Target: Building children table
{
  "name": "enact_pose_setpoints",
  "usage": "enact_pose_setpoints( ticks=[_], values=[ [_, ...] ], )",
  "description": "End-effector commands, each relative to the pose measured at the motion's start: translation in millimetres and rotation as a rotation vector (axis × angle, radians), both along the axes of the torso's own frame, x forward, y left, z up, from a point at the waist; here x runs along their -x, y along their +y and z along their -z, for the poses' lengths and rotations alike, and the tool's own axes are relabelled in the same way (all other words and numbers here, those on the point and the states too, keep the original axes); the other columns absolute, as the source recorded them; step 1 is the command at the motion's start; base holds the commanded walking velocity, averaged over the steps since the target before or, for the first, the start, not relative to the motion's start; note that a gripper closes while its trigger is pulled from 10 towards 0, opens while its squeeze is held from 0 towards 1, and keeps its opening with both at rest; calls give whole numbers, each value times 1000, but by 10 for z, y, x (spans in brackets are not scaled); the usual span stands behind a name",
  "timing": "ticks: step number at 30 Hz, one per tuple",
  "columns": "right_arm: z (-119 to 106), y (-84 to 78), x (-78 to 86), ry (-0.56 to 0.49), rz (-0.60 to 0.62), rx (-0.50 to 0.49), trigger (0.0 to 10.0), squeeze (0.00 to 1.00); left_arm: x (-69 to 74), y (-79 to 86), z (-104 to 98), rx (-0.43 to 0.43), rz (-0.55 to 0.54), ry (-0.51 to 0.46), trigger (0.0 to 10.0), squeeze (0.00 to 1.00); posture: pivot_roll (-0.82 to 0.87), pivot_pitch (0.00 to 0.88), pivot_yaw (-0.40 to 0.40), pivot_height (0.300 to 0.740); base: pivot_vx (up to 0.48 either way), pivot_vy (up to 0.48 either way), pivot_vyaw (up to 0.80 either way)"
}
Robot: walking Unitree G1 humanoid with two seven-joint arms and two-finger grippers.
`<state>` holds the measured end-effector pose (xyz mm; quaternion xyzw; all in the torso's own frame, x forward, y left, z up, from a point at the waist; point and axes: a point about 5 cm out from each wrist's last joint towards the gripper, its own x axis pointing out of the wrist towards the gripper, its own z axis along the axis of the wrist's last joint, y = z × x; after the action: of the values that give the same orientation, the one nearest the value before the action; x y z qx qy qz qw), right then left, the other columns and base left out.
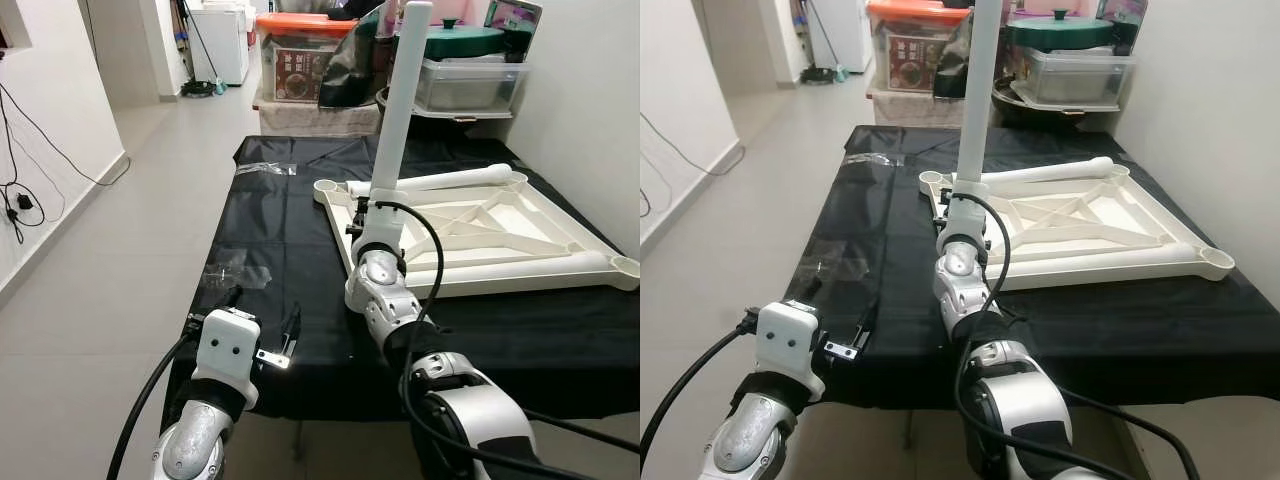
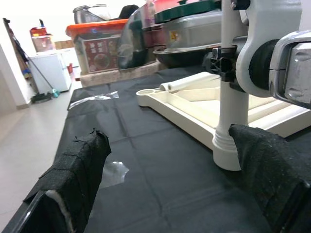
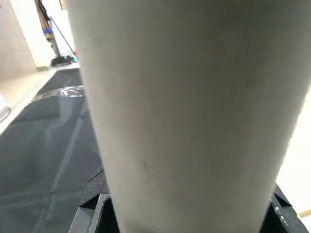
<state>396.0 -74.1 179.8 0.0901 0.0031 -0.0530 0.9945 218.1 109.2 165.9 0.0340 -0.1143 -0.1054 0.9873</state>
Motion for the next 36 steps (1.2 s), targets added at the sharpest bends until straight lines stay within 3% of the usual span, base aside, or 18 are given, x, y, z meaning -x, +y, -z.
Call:
enact_pose_setpoints(
  ticks=[1,3,4,5,6,8,10,11,14,16,18,20,26,30,31,34,35,36],
  values=[
    [13,53,4,-9,-49,-82,10000,1000,-2,-13,29,-5,9,11,10000,0,26,0,-45,740,0,0,0],
    [-108,77,-21,-88,-133,-74,10000,1000,0,-14,34,-3,10,13,10000,0,19,0,-40,740,0,0,0],
    [-156,59,-44,-114,-189,-74,10000,482,0,-20,38,-3,13,14,10000,0,19,0,-40,740,0,0,0],
    [-156,59,-44,-114,-189,-74,10000,482,0,-20,38,-3,13,14,10000,0,19,0,-40,740,0,0,0],
    [-200,56,-56,-140,-256,-91,10000,0,0,-24,42,-3,15,15,10000,0,18,0,-38,740,0,0,0],
    [-200,56,-56,-140,-256,-91,10000,0,0,-24,42,-3,15,15,10000,0,18,0,-38,740,0,0,0],
    [-253,37,-72,-154,-502,-143,10000,0,-4,-36,44,-1,20,16,10000,0,15,0,-35,740,0,0,0],
    [-253,37,-72,-154,-502,-143,10000,0,-4,-36,44,-1,20,16,10000,0,15,0,-35,740,0,0,0],
    [-185,74,35,-94,-973,-146,10000,0,-8,-35,45,-1,21,15,10000,0,15,0,-35,740,0,0,0],
    [-131,86,123,-61,-1179,-132,10000,0,-11,-38,50,-2,21,16,10000,0,15,0,-36,740,0,0,0],
    [-131,86,123,-61,-1179,-132,10000,0,-11,-38,50,-2,21,16,10000,0,15,0,-36,740,0,0,0],
    [-80,93,208,-34,-1355,-102,10000,0,-12,-39,49,-2,21,15,10000,0,19,0,-35,740,0,0,0],
    [-56,177,282,-3,-1516,-2,10000,0,-7,-38,45,-1,17,13,10000,0,19,0,-41,740,0,0,0],
    [-88,211,310,-9,-1584,-15,10000,0,-5,-39,45,-1,16,11,10000,0,19,0,-41,740,0,0,0],
    [-88,232,303,-23,-1561,-4,0,0,-5,-40,47,0,17,12,10000,0,19,0,-41,740,0,0,0],
    [-88,248,296,-34,-1539,5,0,0,-5,-41,49,1,18,12,10000,0,19,0,-41,740,0,0,0],
    [-77,252,219,-44,-1363,7,0,0,-5,-50,54,2,21,14,10000,0,-11,0,-38,740,0,0,0],
    [-77,252,219,-44,-1363,7,0,0,-5,-50,54,2,21,14,10000,0,-11,0,-38,740,0,0,0]
  ],
)
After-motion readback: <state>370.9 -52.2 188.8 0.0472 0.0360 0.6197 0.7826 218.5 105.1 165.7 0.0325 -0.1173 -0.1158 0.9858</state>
